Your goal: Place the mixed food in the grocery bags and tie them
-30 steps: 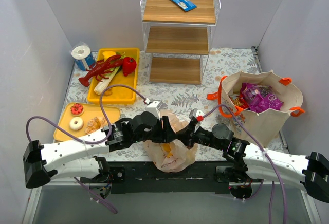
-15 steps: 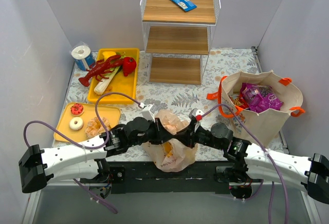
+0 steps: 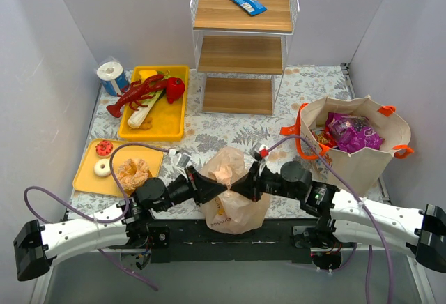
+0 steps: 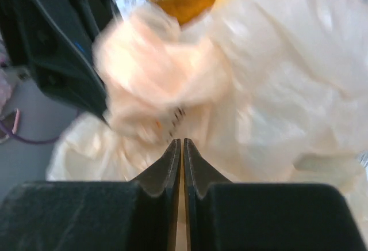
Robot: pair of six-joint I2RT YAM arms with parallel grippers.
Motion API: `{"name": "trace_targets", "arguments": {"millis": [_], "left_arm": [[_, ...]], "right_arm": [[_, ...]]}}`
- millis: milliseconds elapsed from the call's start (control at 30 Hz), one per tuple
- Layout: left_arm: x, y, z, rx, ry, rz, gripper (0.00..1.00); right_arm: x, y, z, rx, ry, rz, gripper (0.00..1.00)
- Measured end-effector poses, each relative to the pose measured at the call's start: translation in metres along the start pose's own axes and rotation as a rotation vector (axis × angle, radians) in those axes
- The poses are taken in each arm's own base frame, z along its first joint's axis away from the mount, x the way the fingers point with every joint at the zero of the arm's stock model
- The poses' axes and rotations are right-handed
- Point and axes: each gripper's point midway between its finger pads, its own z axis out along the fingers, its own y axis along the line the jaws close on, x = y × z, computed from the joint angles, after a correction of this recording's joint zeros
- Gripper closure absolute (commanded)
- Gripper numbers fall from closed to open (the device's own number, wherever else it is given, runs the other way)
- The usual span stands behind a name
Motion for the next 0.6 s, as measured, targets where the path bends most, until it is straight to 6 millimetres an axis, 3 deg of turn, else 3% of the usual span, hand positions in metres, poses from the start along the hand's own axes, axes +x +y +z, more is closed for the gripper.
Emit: {"name": "trace_targets", "arguments": {"millis": [200, 400, 600], "left_arm": [[0.000, 0.000, -0.016, 0.090, -0.093, 0.029, 1.00], [-0.010, -0.013, -0.019, 0.161, -0.143, 0.048, 1.00], [-0.005, -0.027, -0.016, 0.232, -0.103, 0.050, 1.00]], "right_arm": [[0.064, -0.015, -0.007, 0.009, 0.091, 0.102, 0.68], [0.056, -0.011, -0.010, -0.010, 0.046, 0.091, 0.61], [0.043, -0.003, -0.016, -0.046, 0.005, 0.024, 0.60]]}}
